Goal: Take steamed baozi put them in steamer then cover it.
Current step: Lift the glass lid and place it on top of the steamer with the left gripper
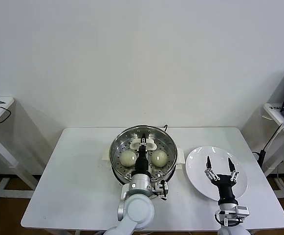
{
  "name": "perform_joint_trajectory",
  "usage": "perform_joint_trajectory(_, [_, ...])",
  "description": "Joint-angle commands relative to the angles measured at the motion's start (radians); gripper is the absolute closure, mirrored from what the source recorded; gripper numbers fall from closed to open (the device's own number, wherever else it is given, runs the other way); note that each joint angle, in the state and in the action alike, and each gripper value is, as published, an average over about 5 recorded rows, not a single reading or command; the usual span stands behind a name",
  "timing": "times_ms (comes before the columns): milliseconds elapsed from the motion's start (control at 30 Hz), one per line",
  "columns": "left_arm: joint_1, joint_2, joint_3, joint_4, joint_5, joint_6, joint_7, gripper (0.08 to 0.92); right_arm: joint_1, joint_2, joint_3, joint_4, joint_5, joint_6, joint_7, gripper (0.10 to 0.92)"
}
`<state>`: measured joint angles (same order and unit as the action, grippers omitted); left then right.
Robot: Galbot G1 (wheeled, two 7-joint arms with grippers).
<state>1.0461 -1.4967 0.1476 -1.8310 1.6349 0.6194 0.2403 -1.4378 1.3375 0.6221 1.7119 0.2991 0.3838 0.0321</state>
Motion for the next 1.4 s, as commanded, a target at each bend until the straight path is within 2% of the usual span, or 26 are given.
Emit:
perform_joint_trajectory(33, [0.003,-0.009,-0.003,0.009,0.005,-0.004,-0.003,0.812,0.001,0.000,-0.002,-0.002,-0.003,0.002,-0.001,0.203])
perform_joint_trajectory(567, [0.026,-0.002,-0.021,-0.005,0.026,-0.046,-0.013,0.803,0.007,-0.002,-0.009,-0.014,-0.009,0.006,-0.003,0.203])
perform_joint_trajectory(667, [0.041,0.009,-0.016,-0.032,0.027,-0.045,-0.015,0.744,0.008,-0.004,-0.008,-0.019,-0.009,0.008,-0.003,0.203])
perform_joint_trajectory(867, [0.087,0.059,-0.003,-0.115,0.023,-0.042,-0.015,0.572,0.013,-0.008,-0.010,-0.028,-0.008,0.012,-0.004,0.203])
perform_joint_trajectory(967, [0.118,0.095,-0.002,-0.170,0.013,-0.039,-0.017,0.503,0.018,-0.012,-0.012,-0.037,-0.007,0.014,-0.006,0.203])
perform_joint_trajectory(1200, [0.212,0.175,-0.048,-0.336,-0.044,-0.036,-0.050,0.278,0.029,-0.021,-0.020,-0.051,-0.003,0.015,-0.009,0.203])
perform_joint_trajectory(1300, [0.288,0.208,-0.102,-0.437,-0.110,-0.051,-0.101,0.208,0.035,-0.027,-0.021,-0.056,0.001,0.014,-0.011,0.203])
perform_joint_trajectory(1400, [0.393,0.224,-0.210,-0.532,-0.239,-0.109,-0.201,0.182,0.042,-0.032,-0.022,-0.060,0.002,0.012,-0.013,0.203])
